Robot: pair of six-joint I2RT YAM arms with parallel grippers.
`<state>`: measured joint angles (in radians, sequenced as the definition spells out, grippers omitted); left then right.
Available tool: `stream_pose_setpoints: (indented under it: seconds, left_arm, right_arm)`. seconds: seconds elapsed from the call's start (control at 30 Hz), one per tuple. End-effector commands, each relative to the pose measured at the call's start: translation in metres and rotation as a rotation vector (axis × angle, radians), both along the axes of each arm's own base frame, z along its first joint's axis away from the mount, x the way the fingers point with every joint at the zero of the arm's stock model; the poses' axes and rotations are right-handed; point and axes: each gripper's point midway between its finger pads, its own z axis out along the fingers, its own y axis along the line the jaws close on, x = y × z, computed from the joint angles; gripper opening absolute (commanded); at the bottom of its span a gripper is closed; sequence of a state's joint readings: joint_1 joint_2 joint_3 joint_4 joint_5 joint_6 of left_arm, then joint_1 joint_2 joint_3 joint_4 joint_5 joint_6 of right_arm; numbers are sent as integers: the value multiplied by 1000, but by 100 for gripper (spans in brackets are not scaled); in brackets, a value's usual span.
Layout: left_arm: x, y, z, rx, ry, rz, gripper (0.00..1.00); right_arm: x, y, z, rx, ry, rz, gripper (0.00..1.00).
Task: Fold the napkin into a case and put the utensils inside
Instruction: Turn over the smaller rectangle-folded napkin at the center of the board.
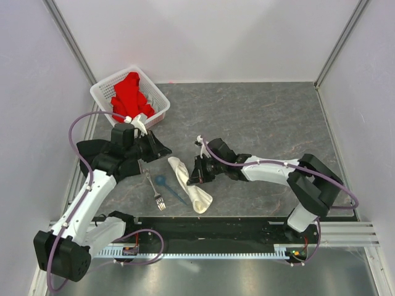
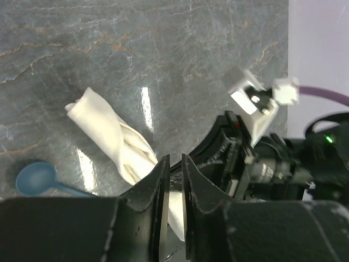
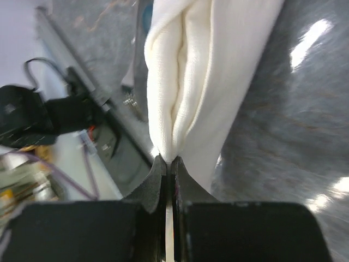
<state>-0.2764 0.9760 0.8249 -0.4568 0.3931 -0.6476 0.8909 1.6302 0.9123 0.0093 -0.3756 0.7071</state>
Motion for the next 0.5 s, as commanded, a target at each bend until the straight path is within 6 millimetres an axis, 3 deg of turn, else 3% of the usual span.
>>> stream_pose_setpoints:
  seconds: [0.0, 0.07, 0.2, 0.47]
  left_arm:
    - [-8, 8, 4, 52, -33, -19, 21]
    - [-11, 7, 6, 51, -40, -32, 20]
    - [-17, 8, -8, 61, -3, -49, 20]
    - [-19, 3, -38, 45, 76, -54, 18]
  right_arm:
    - [-23, 29, 44, 368, 121, 170, 0]
    - [-25, 27, 40, 393, 182, 172, 0]
    - [-16, 16, 39, 476, 208, 147, 0]
    - [-8, -4, 5, 453, 268, 100, 4]
